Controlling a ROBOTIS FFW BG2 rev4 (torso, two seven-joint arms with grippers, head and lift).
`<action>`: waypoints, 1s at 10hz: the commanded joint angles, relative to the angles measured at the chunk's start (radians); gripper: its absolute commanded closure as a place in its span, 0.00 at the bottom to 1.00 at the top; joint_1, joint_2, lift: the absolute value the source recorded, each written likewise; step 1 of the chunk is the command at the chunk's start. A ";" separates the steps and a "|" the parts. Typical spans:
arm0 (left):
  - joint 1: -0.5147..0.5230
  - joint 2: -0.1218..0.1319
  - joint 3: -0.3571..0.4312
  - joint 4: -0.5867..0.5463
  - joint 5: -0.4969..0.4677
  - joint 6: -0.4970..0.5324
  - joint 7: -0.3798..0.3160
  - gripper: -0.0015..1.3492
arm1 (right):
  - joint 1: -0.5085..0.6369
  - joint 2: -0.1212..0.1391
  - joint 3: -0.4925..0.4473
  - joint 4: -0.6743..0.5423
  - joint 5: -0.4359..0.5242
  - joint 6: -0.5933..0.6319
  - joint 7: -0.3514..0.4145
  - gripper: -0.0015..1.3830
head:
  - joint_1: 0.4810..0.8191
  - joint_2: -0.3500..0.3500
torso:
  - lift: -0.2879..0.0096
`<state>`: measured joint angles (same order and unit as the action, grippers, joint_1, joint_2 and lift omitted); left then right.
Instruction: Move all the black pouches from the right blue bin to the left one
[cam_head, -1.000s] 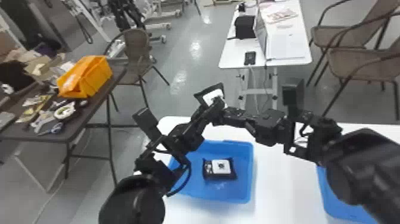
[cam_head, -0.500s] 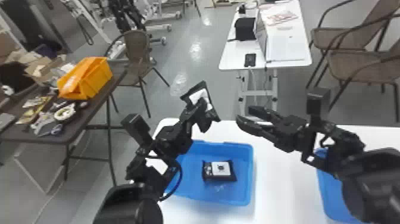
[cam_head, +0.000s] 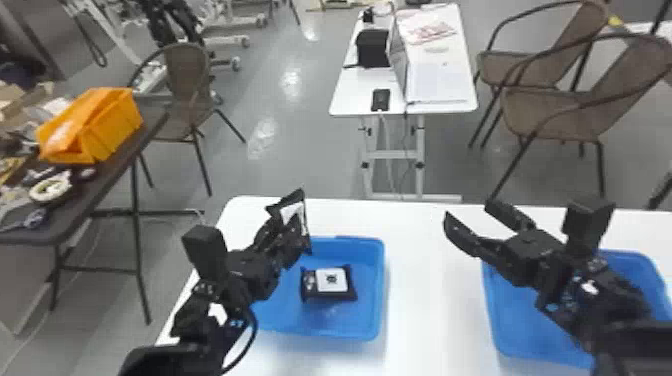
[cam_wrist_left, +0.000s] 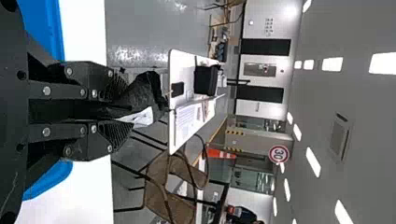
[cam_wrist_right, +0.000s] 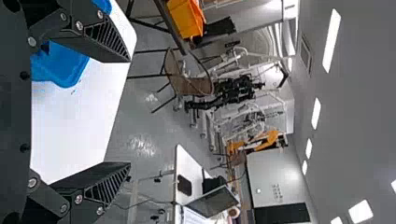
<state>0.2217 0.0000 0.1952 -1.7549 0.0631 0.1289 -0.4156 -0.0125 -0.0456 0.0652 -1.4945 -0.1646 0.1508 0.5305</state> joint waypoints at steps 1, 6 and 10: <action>0.002 0.000 -0.003 0.014 -0.020 -0.057 -0.005 0.26 | 0.012 -0.002 -0.025 -0.010 0.005 0.006 0.000 0.19 | 0.63 0.74 | 0.97; 0.048 -0.003 0.033 -0.017 0.014 -0.273 0.052 0.20 | 0.233 -0.003 -0.111 -0.176 0.007 -0.056 -0.273 0.19 | 0.63 0.64 | 0.97; 0.061 -0.003 0.029 -0.054 0.075 -0.264 0.058 0.20 | 0.295 0.003 -0.240 -0.182 0.010 0.085 -0.311 0.19 | 0.63 0.57 | 0.97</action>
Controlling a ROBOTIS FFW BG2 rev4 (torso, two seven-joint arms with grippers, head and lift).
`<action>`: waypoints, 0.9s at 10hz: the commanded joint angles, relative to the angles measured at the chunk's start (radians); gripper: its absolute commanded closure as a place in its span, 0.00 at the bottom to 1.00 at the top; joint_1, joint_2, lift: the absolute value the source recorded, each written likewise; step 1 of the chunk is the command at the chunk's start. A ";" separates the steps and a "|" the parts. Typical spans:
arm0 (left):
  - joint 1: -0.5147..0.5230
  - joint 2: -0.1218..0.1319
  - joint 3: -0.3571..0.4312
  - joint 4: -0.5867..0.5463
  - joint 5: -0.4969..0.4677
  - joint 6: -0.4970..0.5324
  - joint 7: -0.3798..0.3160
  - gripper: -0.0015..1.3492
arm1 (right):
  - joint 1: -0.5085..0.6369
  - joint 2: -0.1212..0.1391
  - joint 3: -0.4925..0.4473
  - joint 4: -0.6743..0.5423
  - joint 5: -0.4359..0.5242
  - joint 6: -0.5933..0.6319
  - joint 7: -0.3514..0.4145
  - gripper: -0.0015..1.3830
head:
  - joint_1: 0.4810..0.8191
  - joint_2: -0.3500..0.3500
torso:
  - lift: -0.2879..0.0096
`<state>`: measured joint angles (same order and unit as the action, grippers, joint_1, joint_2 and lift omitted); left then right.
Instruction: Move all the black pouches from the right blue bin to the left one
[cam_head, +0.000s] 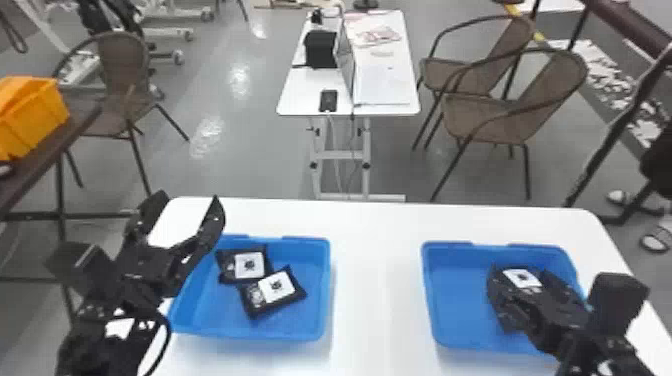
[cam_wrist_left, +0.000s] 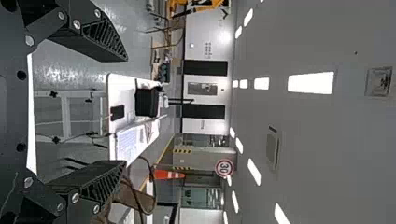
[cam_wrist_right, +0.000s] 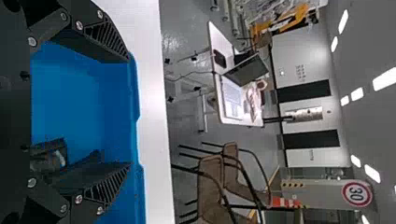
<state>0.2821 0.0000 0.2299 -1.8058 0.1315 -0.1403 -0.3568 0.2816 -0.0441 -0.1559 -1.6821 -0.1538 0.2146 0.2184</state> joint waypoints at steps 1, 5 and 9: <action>0.002 -0.003 -0.018 -0.003 0.014 0.011 0.007 0.20 | -0.013 -0.002 -0.053 0.025 0.007 0.045 0.010 0.19 | 0.63 0.53 | 0.97; 0.002 -0.003 -0.021 -0.007 0.020 0.018 0.009 0.20 | -0.117 -0.019 -0.174 0.147 0.100 0.086 0.119 0.19 | 0.63 0.41 | 0.97; 0.003 -0.003 -0.021 -0.009 0.022 0.013 0.009 0.20 | -0.236 -0.079 -0.243 0.297 0.171 0.117 0.205 0.19 | 0.63 0.30 | 0.97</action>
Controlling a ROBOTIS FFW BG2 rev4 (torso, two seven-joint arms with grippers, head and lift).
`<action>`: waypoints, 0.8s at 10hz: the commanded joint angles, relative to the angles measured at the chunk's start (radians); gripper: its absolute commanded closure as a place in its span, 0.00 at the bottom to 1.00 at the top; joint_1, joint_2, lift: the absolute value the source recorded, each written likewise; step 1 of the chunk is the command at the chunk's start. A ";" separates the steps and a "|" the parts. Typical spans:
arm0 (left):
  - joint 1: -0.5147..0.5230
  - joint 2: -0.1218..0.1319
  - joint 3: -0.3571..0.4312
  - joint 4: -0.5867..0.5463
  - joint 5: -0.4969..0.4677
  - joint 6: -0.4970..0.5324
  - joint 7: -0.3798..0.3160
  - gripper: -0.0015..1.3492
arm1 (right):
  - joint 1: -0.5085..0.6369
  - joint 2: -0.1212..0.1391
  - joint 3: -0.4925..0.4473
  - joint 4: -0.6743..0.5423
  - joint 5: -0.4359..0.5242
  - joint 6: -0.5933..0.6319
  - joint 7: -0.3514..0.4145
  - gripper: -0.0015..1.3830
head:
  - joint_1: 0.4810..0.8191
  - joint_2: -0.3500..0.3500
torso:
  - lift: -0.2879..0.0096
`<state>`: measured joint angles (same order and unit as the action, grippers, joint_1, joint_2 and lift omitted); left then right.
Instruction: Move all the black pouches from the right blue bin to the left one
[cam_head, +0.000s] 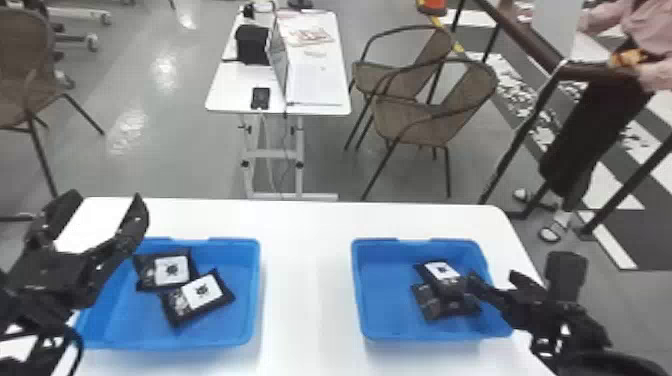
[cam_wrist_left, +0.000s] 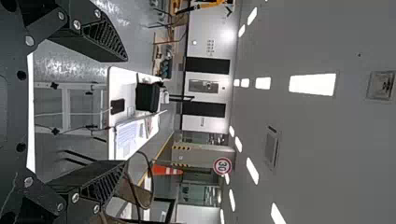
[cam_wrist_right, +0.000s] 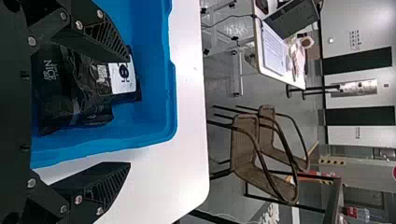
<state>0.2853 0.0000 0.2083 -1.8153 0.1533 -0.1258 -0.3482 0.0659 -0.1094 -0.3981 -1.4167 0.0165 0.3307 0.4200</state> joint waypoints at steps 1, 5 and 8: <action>0.000 -0.003 0.000 0.001 -0.001 -0.002 0.000 0.20 | -0.041 -0.015 0.016 0.056 0.010 -0.007 0.013 0.19 | 0.63 0.29 | 0.97; 0.002 -0.003 0.003 0.001 -0.001 -0.006 0.000 0.20 | -0.081 0.043 0.031 0.102 0.076 -0.068 0.003 0.09 | 0.63 0.33 | 0.97; 0.002 -0.003 0.005 0.001 0.002 -0.009 0.000 0.20 | -0.153 0.036 0.047 0.217 0.105 -0.087 0.003 0.14 | 0.63 0.36 | 0.97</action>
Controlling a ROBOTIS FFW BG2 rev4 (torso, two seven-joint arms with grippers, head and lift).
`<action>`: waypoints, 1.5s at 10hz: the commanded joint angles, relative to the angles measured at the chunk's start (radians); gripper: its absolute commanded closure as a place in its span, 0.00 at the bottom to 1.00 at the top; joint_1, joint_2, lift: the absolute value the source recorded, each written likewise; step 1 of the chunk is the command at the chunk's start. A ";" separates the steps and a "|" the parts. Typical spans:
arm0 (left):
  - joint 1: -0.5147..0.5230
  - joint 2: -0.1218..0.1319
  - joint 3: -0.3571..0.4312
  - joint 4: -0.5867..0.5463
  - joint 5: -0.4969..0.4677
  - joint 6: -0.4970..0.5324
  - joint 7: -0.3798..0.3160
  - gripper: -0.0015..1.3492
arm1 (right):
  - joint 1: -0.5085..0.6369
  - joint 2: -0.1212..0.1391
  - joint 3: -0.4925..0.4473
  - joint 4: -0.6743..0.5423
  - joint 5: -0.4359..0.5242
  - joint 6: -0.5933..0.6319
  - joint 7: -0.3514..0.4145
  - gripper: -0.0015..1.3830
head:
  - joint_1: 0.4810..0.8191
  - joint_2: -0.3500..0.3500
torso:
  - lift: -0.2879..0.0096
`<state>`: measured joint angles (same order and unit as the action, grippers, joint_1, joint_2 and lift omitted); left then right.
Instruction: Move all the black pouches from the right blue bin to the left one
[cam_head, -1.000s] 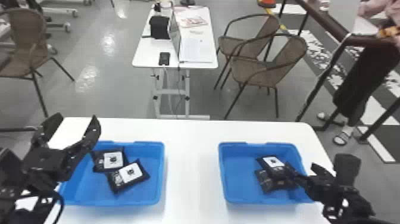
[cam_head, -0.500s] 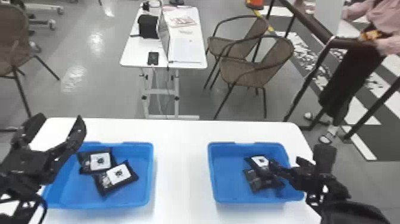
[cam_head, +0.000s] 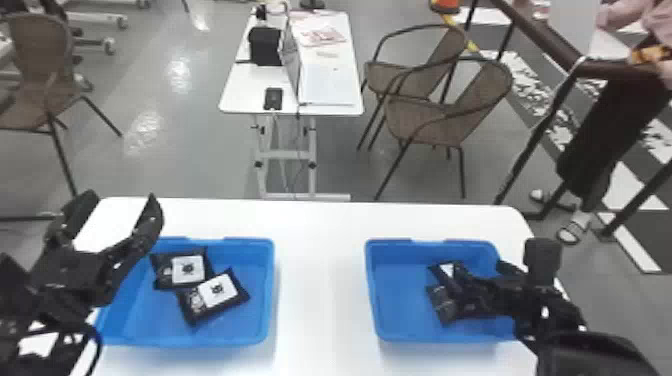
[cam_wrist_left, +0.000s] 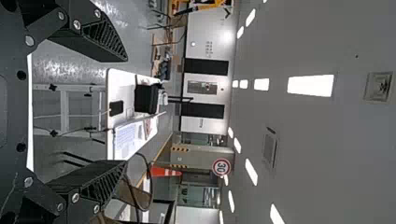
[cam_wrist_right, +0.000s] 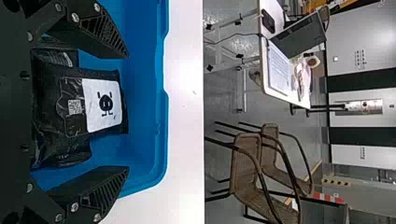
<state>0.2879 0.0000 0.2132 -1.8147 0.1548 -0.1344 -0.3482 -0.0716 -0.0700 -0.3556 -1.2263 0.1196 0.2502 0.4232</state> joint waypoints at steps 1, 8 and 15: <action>-0.001 -0.003 0.000 0.000 0.002 -0.002 0.000 0.20 | -0.036 -0.008 0.020 0.059 0.002 -0.014 0.000 0.14 | 0.63 0.37 | 0.97; 0.005 -0.003 0.008 0.000 0.023 -0.001 -0.002 0.20 | -0.093 -0.019 0.032 0.229 0.025 0.003 -0.027 0.37 | 0.63 0.39 | 0.97; 0.004 -0.003 0.006 0.005 0.045 -0.001 -0.002 0.20 | 0.087 -0.004 0.095 -0.101 -0.087 0.026 -0.030 0.93 | 0.63 0.43 | 0.97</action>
<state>0.2917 0.0000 0.2199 -1.8091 0.1975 -0.1378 -0.3495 -0.0107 -0.0760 -0.2653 -1.2747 0.0414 0.2758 0.3932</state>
